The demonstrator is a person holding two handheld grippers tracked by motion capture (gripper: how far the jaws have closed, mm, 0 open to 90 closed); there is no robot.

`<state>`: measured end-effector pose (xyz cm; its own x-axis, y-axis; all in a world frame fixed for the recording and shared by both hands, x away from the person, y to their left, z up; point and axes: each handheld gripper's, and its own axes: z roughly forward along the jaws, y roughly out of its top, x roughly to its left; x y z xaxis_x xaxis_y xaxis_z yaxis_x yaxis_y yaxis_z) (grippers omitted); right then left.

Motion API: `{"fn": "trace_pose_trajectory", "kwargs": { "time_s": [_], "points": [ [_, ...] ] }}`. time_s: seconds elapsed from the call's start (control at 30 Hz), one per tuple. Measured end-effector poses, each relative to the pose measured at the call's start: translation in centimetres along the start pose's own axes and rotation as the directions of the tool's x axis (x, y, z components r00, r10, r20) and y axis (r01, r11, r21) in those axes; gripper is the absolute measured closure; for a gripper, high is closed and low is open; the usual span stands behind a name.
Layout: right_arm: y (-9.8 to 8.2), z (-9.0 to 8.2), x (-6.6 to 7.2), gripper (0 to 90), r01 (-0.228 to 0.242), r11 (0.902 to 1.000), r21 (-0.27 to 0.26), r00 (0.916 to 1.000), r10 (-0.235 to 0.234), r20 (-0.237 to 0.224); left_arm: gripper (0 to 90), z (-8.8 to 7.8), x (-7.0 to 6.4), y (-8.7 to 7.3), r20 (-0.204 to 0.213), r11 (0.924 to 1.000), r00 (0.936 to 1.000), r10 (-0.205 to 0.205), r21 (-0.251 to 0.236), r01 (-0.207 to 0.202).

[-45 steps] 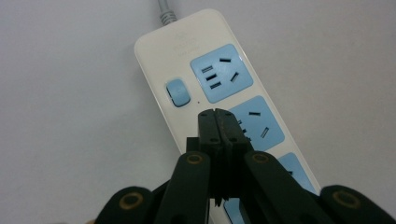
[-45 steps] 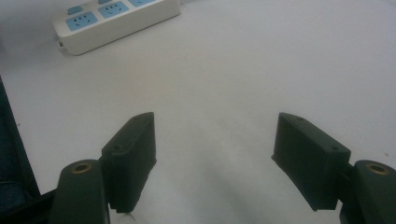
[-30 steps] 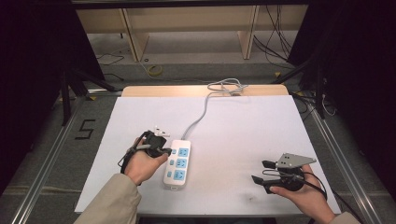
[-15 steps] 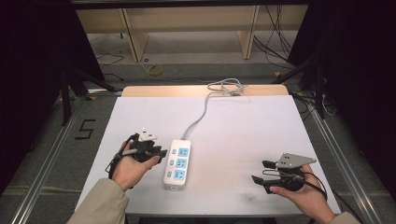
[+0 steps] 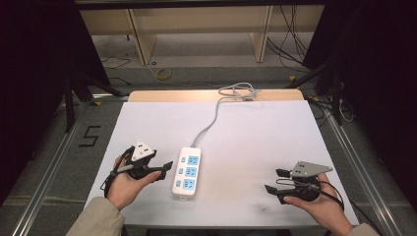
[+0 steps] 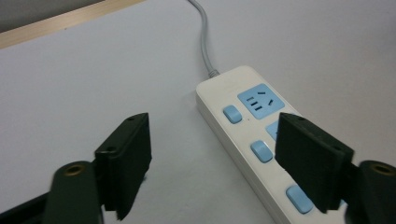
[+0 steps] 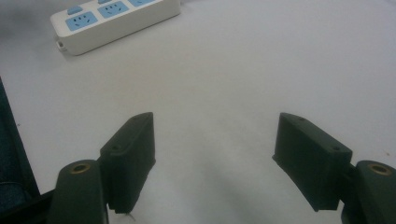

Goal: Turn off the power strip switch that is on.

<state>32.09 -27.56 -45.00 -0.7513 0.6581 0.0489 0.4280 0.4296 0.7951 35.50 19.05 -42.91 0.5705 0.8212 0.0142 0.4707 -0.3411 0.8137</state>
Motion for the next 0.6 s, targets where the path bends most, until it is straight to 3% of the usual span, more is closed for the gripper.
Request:
{"fn": "trace_pose_trajectory", "kwargs": {
  "time_s": [0.1,0.23,0.4,0.6],
  "points": [
    [0.0,0.0,0.0,29.2,0.001,1.0,0.001,1.0,-0.001,0.001,20.3,-0.3,0.0,-0.6,-0.004,0.9997,0.9997,0.024,0.002,-0.024],
    [0.0,0.1,0.0,28.9,0.002,1.0,0.002,1.0,-0.002,0.001,16.5,-0.6,0.1,-1.3,0.003,0.9999,0.9999,0.017,0.004,-0.017],
    [0.0,0.1,0.0,28.6,-0.001,1.0,0.005,1.0,0.001,0.002,15.9,-1.3,0.6,-2.2,0.006,1.0,1.0,0.0,0.007,0.0],
    [0.0,0.2,-0.1,28.4,0.003,1.0,0.009,1.0,-0.003,0.0,15.8,-1.7,1.2,-3.1,-0.019,0.9996,0.9998,0.011,0.026,-0.01]
  ]
}}
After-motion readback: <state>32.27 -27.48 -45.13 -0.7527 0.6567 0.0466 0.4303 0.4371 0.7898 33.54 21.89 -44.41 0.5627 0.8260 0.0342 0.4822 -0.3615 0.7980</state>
